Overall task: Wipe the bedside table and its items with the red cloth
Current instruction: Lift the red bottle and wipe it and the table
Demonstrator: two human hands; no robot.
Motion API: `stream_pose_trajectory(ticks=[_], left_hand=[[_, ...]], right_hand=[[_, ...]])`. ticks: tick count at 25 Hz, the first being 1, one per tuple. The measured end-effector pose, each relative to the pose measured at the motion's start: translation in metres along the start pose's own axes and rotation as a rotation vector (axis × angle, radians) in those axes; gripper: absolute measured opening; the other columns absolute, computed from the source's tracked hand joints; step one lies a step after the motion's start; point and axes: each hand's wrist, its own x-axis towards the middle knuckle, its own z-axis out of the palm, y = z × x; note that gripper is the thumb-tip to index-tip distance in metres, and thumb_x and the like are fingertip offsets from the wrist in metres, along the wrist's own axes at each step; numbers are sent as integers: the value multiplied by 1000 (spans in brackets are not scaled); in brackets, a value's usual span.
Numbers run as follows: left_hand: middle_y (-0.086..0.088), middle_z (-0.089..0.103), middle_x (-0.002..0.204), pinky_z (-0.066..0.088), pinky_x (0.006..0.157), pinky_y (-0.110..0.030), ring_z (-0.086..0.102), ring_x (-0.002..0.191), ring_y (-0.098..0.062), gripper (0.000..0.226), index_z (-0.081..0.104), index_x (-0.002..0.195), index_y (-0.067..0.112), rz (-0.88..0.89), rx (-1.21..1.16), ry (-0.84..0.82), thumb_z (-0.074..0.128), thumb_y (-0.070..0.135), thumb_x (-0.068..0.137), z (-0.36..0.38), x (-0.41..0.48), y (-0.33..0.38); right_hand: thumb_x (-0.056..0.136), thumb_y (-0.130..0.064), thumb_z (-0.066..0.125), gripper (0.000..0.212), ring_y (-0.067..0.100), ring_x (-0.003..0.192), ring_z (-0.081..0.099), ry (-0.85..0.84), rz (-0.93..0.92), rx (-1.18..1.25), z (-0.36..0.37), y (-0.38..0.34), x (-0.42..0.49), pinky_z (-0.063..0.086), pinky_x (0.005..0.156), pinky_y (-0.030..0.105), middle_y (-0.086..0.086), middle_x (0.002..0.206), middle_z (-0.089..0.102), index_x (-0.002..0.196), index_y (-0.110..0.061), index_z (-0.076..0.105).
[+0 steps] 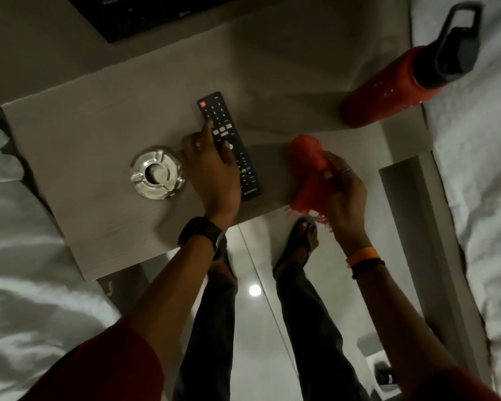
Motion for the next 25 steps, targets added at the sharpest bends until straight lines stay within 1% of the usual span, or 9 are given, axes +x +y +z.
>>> stream_pose_trajectory(ticks=[5, 9, 12, 14, 16, 18, 20, 22, 25], left_hand=[[-22, 49, 141, 53, 104, -40, 52, 130, -31, 54, 50, 144, 6, 557, -187, -115, 65, 21, 94, 12, -12, 118], [-18, 37, 158, 39, 119, -43, 36, 147, -35, 74, 40, 152, 17, 1107, 288, -329, 62, 51, 90, 44, -2, 225], [-9, 22, 164, 35, 121, -33, 29, 149, -28, 56, 41, 150, 29, 1003, 422, -453, 55, 48, 99, 53, 16, 245], [-12, 28, 157, 40, 116, -31, 37, 142, -27, 51, 45, 146, 24, 894, 350, -371, 48, 50, 102, 55, 27, 246], [-15, 37, 148, 45, 110, -33, 46, 134, -26, 48, 49, 141, 18, 832, 270, -292, 41, 48, 105, 55, 43, 245], [-16, 44, 141, 43, 101, -19, 48, 129, -27, 43, 53, 135, 18, 772, 282, -291, 37, 47, 107, 51, 62, 246], [-15, 47, 135, 27, 91, -9, 45, 126, -30, 41, 54, 131, 22, 744, 358, -279, 35, 48, 107, 48, 69, 243], [-15, 48, 133, 29, 93, -18, 45, 123, -30, 41, 55, 131, 21, 747, 334, -239, 37, 49, 106, 45, 67, 238], [-16, 51, 133, 41, 98, -30, 51, 121, -30, 46, 54, 133, 21, 657, 328, -157, 38, 53, 105, 47, 66, 238]], right_hand=[[103, -9, 38, 31, 32, 127, 56, 155, 376, 881, -66, 6, -5, 46, 110, 51, 11, 136, 59, 120, -23, 60], [106, -12, 31, 41, 25, 122, 54, 279, 370, 1316, -115, 0, 16, 33, 123, 48, 6, 130, 58, 144, -18, 47], [104, -12, 32, 47, 17, 110, 63, 256, 151, 1243, -113, -31, 42, 55, 98, 37, 5, 126, 59, 150, -18, 39], [104, -21, 35, 46, 11, 117, 63, 217, -1, 922, -94, -57, 69, 60, 92, 30, 8, 138, 53, 150, -22, 40], [105, -28, 37, 49, 20, 142, 45, 228, -131, 528, -69, -82, 92, 43, 117, 47, 11, 156, 41, 153, -18, 34], [108, -24, 37, 43, 25, 145, 41, 301, -127, 333, -53, -76, 123, 21, 127, 56, 12, 153, 46, 149, -12, 40], [110, -27, 36, 37, 21, 130, 55, 321, 25, 307, -60, -58, 153, 32, 121, 54, 7, 139, 59, 143, -16, 48], [109, -31, 37, 34, 14, 112, 62, 238, 124, 420, -74, -44, 168, 46, 111, 52, 0, 124, 63, 137, -19, 54], [105, -35, 42, 31, 17, 126, 55, 224, -101, 512, -63, -57, 153, 45, 111, 53, -5, 135, 58, 129, -24, 59]])
